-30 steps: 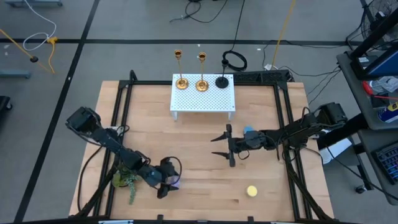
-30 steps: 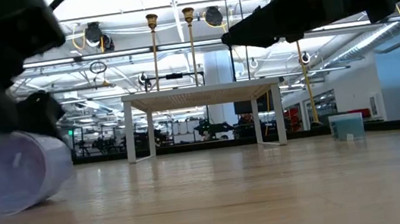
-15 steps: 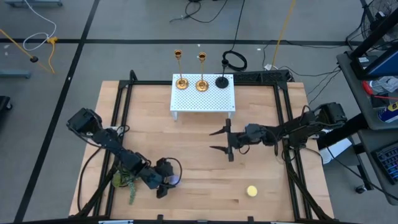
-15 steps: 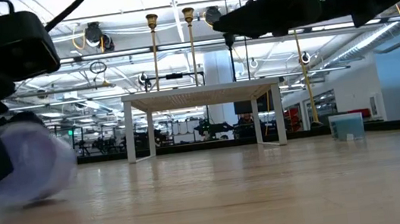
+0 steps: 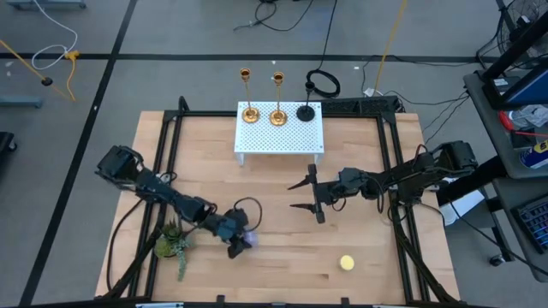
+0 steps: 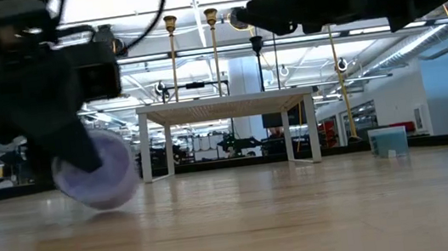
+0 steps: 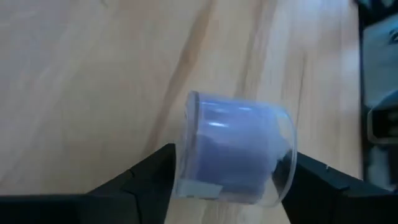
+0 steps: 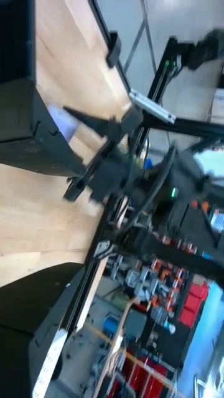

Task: Pick & Place candle stick holders
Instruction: Put the purple scented candle on the shelf

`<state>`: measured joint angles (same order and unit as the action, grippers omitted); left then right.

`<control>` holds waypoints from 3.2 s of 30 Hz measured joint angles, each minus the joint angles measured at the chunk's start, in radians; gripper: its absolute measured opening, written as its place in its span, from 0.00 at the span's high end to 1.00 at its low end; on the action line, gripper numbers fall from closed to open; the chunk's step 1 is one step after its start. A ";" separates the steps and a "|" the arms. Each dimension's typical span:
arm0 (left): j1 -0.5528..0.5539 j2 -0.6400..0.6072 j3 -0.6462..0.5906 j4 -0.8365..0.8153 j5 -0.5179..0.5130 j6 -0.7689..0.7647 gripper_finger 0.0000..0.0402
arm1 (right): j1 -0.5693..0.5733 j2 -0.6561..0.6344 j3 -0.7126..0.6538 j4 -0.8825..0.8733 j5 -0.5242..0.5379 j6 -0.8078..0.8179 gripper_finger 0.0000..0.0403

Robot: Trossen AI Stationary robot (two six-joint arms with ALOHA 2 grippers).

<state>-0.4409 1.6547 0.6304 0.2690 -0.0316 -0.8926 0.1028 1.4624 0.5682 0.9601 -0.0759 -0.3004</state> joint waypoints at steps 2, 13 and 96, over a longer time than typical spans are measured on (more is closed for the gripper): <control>0.043 0.000 0.000 0.004 0.057 -0.018 0.34 | 0.000 0.000 0.000 -0.005 -0.028 0.000 0.41; 0.218 0.000 0.000 -0.008 0.204 0.129 0.39 | 0.018 0.047 0.001 -0.074 -0.165 -0.027 0.41; 0.077 -0.116 0.001 0.031 -0.030 0.814 0.57 | 0.013 0.357 0.215 -0.051 -0.059 -0.078 0.31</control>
<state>-0.3641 1.5383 0.6310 0.2999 -0.0611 -0.0785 0.1154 1.8198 0.7834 0.9088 -0.1345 -0.3783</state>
